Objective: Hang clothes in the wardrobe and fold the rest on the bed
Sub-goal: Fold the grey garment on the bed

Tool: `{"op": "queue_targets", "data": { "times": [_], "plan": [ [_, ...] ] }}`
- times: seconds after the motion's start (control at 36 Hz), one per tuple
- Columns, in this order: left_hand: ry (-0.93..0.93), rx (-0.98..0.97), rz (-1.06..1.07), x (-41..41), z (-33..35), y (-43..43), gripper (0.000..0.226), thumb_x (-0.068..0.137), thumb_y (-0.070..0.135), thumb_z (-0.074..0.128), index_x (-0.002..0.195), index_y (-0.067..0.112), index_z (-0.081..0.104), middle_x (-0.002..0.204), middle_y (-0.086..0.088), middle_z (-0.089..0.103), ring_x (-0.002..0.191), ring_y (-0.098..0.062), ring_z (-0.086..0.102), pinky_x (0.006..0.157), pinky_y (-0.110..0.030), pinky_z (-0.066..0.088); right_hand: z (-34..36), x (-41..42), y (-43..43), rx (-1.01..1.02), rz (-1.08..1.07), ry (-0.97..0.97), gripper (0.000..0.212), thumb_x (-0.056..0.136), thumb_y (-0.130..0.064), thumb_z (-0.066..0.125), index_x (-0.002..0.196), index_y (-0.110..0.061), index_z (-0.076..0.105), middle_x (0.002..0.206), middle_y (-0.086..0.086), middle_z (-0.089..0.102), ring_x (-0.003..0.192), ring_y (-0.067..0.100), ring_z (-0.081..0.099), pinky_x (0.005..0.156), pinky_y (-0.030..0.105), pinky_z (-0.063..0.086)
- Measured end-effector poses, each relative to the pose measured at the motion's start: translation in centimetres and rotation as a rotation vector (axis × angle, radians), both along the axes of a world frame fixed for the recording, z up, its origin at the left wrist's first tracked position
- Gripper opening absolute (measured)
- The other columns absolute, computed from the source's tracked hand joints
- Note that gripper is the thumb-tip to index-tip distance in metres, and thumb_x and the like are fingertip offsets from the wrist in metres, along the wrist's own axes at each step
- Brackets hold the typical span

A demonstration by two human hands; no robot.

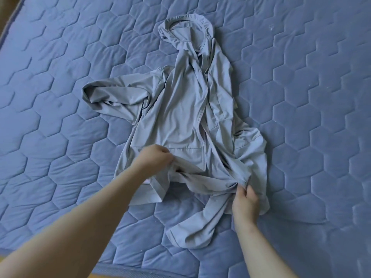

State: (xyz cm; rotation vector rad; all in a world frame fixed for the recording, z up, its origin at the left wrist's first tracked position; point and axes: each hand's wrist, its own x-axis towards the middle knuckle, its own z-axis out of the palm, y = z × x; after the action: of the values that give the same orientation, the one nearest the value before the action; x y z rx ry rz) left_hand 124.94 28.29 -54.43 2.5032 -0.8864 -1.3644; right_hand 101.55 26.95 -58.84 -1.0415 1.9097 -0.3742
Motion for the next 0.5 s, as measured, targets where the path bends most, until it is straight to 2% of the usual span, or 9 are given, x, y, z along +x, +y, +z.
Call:
{"op": "queue_targets", "data": {
  "times": [0.06,0.11,0.14,0.22,0.31,0.33,0.39,0.44,0.5],
  "plan": [
    [-0.055,0.033,-0.055,0.0,1.8,-1.3,0.025,0.086,0.02,0.049,0.062,0.015,0.054,0.065,-0.003,0.051,0.07,-0.023,0.046,0.06,-0.027,0.035,-0.1,-0.4,0.1,0.008,0.031,0.029,0.031,0.099,-0.02,0.041,0.107,0.001,0.062,0.109,0.022,0.064,0.105,0.038,0.055,0.075,0.03,0.033],
    [-0.075,0.132,-0.155,-0.3,3.5,-2.4,0.021,0.09,0.021,0.043,0.079,0.013,0.059,0.083,-0.008,0.055,0.079,-0.024,0.046,0.065,-0.026,0.035,-0.3,-0.6,0.2,0.034,0.05,0.047,0.026,0.098,-0.014,0.044,0.101,0.005,0.062,0.105,0.024,0.065,0.1,0.037,0.056,0.073,0.029,0.032],
    [-0.062,0.175,-0.199,-0.4,4.0,-2.8,0.021,0.092,0.02,0.042,0.084,0.011,0.059,0.087,-0.011,0.055,0.078,-0.024,0.045,0.062,-0.025,0.035,-0.3,-0.7,0.1,0.038,0.054,0.05,0.024,0.097,-0.012,0.045,0.099,0.006,0.061,0.103,0.024,0.065,0.098,0.037,0.056,0.072,0.029,0.032],
    [0.067,0.234,-0.173,-0.1,5.6,-3.4,0.019,0.087,0.017,0.043,0.069,0.013,0.045,0.065,-0.005,0.042,0.051,-0.019,0.034,0.045,-0.022,0.025,-0.1,-0.8,-0.2,0.013,0.06,0.052,0.021,0.096,-0.012,0.049,0.092,0.006,0.059,0.092,0.021,0.064,0.087,0.033,0.056,0.07,0.03,0.034],
    [0.062,0.033,-0.064,-0.5,5.1,-4.5,0.017,0.085,0.016,0.046,0.068,0.012,0.045,0.061,-0.006,0.04,0.047,-0.018,0.031,0.046,-0.023,0.021,-0.2,-0.6,-0.4,-0.056,-0.037,0.057,0.014,0.092,-0.013,0.055,0.084,-0.002,0.051,0.08,0.012,0.056,0.079,0.028,0.053,0.068,0.031,0.036],
    [0.043,-0.052,-0.024,-1.2,4.6,-4.8,0.017,0.087,0.017,0.047,0.071,0.01,0.05,0.064,-0.008,0.045,0.05,-0.019,0.035,0.047,-0.024,0.024,-0.3,-0.4,-0.3,-0.067,-0.085,0.04,0.018,0.091,-0.015,0.058,0.079,-0.007,0.046,0.078,0.013,0.056,0.076,0.031,0.056,0.068,0.037,0.041],
    [0.045,-0.146,0.013,-3.2,2.6,-4.9,0.02,0.092,0.023,0.046,0.091,0.009,0.061,0.081,-0.013,0.058,0.066,-0.025,0.052,0.055,-0.027,0.035,-0.2,-0.1,0.2,-0.085,-0.103,-0.002,0.029,0.089,-0.018,0.06,0.071,-0.017,0.037,0.07,0.013,0.056,0.067,0.036,0.06,0.065,0.045,0.049],
    [0.082,-0.058,-0.089,-5.2,0.0,-3.9,0.032,0.095,0.036,0.046,0.112,0.012,0.058,0.103,-0.015,0.063,0.092,-0.028,0.061,0.072,-0.029,0.042,0.3,0.6,0.8,-0.113,0.016,-0.034,0.036,0.088,-0.01,0.06,0.066,-0.018,0.033,0.061,0.007,0.05,0.055,0.026,0.053,0.059,0.032,0.041],
    [0.067,0.014,-0.206,-6.1,-2.5,-1.8,0.039,0.094,0.043,0.047,0.12,0.013,0.053,0.117,-0.012,0.06,0.105,-0.028,0.057,0.082,-0.029,0.04,0.5,1.2,1.7,-0.184,0.263,-0.027,0.038,0.083,0.002,0.059,0.063,-0.018,0.033,0.059,0.0,0.044,0.055,0.014,0.043,0.057,0.027,0.027]
  ]
}}
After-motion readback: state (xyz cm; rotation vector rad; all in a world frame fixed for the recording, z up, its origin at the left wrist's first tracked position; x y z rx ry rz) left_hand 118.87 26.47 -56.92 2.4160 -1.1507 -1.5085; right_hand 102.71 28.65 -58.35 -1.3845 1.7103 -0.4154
